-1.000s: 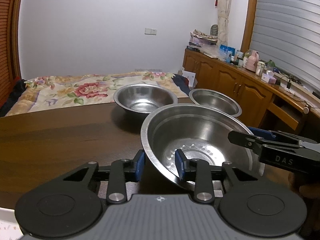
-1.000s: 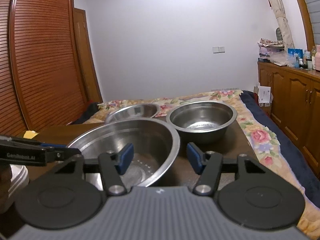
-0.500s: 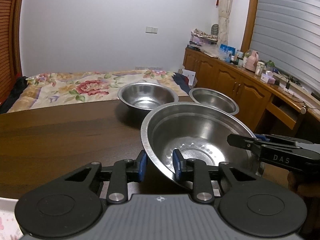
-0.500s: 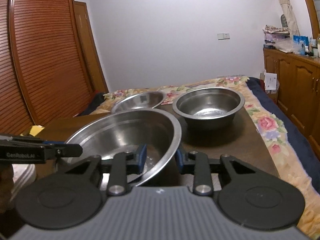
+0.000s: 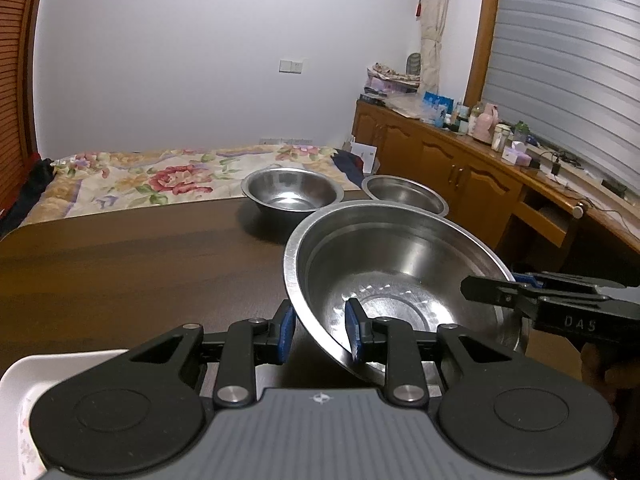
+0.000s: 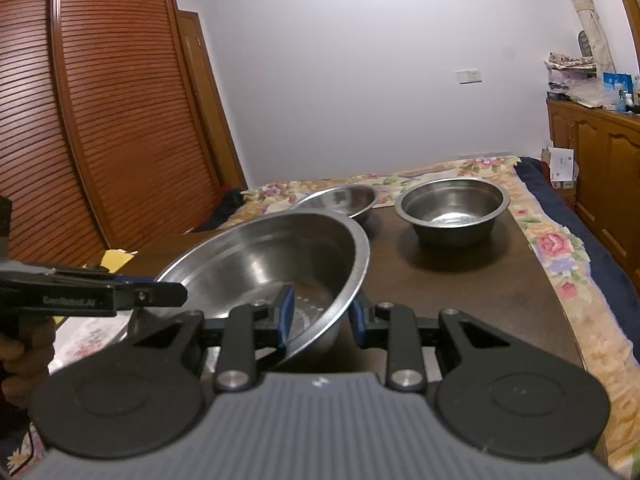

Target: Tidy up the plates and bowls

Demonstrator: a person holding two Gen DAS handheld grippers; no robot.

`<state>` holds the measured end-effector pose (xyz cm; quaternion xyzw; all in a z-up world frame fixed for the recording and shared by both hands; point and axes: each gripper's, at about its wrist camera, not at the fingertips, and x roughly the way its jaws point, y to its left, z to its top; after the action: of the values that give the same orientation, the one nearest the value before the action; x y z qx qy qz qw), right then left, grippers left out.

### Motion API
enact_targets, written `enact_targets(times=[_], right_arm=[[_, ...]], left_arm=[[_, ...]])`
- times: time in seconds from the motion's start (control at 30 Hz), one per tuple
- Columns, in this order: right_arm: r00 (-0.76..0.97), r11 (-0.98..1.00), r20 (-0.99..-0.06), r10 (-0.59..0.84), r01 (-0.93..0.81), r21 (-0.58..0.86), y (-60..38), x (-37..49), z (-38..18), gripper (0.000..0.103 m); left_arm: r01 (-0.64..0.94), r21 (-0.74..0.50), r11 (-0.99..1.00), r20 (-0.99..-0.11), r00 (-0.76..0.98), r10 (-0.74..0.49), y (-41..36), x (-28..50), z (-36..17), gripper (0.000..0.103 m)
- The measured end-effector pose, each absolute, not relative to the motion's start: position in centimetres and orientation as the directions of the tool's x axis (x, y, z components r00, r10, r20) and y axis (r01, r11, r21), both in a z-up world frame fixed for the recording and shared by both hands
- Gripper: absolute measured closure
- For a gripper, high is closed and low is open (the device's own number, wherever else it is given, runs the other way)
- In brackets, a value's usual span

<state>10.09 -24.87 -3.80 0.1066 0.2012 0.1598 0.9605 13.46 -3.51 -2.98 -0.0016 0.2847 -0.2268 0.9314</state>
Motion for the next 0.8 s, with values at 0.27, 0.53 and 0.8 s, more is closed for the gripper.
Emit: enact_targets(times=[0.27,0.53,0.8], right_arm=[[0.859,0.921,-0.363,0.361,-0.269,0.281,-24.8,9.1,-4.0,0.072],[0.841,0.915,-0.392,0.374,-0.266,0.302,-24.8,8.1,-4.8,0.072],[0.83,0.912,-0.408,0.38,-0.264,0.312,-24.3,7.8,-5.4,0.072]], left_arm=[[0.431,-0.144,0.891,-0.544,0.717,-0.435,-2.9,11.7,-3.8,0.074],[0.433,-0.17,0.885,-0.565,0.693,-0.448,-2.6,10.4,-4.9,0.074],[0.434,-0.165,0.886,-0.577,0.686,-0.444,-2.3,10.0,-5.2,0.074]])
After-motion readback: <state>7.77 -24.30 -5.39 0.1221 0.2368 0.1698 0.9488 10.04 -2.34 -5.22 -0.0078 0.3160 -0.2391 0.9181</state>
